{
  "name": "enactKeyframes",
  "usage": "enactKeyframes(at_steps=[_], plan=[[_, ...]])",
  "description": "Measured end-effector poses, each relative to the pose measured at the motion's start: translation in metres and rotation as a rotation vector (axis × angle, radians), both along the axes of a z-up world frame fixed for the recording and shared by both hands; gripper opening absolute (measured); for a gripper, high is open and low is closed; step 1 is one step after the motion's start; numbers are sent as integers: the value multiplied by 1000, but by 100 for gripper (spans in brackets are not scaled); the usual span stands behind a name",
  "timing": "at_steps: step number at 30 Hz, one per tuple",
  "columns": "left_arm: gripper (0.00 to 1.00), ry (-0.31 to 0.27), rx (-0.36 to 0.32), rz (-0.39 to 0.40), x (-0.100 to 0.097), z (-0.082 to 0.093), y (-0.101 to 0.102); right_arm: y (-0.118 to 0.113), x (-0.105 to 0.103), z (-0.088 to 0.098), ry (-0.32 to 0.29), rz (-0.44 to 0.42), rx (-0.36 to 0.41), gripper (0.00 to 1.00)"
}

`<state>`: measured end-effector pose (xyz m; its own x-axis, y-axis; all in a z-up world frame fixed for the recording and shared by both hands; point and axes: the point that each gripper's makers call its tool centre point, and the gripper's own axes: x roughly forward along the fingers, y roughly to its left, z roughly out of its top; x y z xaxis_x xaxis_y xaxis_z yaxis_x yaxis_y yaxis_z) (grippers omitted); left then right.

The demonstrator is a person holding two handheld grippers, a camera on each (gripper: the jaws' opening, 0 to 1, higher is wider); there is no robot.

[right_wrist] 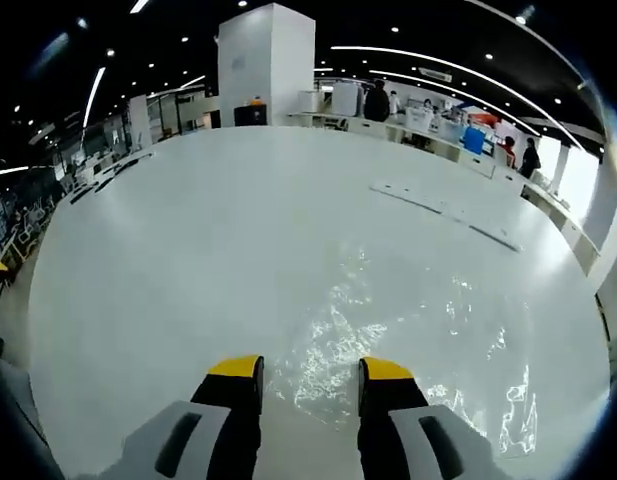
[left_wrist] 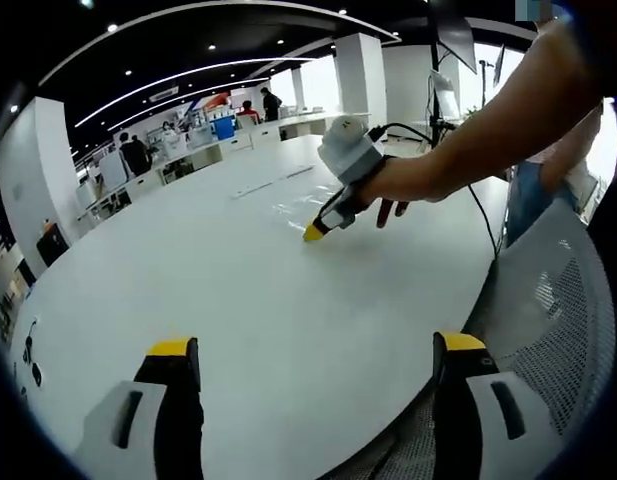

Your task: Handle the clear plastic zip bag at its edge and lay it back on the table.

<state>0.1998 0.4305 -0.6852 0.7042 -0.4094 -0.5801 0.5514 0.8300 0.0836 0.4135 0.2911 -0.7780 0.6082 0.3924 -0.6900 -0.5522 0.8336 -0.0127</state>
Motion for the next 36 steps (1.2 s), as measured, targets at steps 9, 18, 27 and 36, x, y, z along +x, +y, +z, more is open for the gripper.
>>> enactKeyframes(at_steps=[9,18,27,36], plan=[[93,-1,13,-5,3,1,5,-5,-26,1,-5,168,-67,8],[91,-5,26,-23,2,2,7,-44,-44,1,42,137,-67,6],[89,10,28,-48,-5,-5,0,-44,-24,-1,29,23,-21,26],[88,-9,23,-62,-1,3,-6,-43,-17,-2,43,-24,-32,20]])
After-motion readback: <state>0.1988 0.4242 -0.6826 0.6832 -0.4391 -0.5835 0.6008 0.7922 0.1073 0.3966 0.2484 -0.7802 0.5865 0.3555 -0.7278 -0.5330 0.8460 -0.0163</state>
